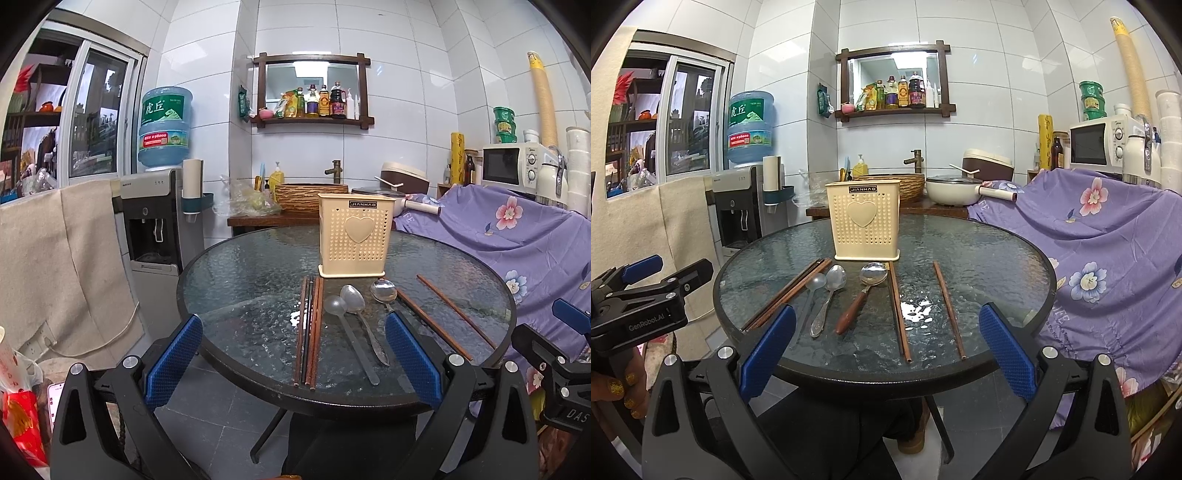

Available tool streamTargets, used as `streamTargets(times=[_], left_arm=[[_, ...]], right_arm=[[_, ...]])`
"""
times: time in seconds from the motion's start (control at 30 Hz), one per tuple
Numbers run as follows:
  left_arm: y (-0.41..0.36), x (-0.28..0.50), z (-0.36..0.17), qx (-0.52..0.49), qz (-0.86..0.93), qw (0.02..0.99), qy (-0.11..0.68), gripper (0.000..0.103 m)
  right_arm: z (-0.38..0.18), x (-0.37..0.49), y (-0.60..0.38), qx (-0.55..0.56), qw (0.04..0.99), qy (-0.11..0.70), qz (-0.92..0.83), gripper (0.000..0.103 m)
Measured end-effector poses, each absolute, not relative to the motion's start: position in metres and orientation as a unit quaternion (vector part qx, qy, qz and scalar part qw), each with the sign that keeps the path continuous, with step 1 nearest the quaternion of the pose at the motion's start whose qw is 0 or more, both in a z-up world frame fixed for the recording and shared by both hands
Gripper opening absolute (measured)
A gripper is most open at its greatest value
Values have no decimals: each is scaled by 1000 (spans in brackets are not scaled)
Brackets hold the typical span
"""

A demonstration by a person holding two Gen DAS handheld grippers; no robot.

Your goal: Organize utensils

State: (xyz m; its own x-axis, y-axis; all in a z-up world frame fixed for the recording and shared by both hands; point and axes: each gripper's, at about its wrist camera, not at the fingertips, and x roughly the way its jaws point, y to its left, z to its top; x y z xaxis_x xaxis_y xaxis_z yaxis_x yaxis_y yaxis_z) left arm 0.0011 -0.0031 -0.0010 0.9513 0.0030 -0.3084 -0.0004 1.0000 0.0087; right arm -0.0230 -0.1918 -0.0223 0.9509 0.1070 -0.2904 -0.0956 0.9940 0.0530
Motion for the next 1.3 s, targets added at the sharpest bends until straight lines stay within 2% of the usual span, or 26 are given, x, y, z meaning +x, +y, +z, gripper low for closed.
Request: streamTargets(times=[0.6, 1.07, 1.3], left_arm=[[-4, 1, -4, 5, -9, 987, 158, 97], [10, 38, -22, 6, -17, 974, 227, 97], [14, 68, -25, 24, -22, 965, 259, 84]], right_arm=[[-26, -22, -190, 11, 987, 152, 48, 98], [-35, 7, -184, -25, 980, 192, 41, 98], [-40, 46, -193, -26, 970, 236, 48, 97]])
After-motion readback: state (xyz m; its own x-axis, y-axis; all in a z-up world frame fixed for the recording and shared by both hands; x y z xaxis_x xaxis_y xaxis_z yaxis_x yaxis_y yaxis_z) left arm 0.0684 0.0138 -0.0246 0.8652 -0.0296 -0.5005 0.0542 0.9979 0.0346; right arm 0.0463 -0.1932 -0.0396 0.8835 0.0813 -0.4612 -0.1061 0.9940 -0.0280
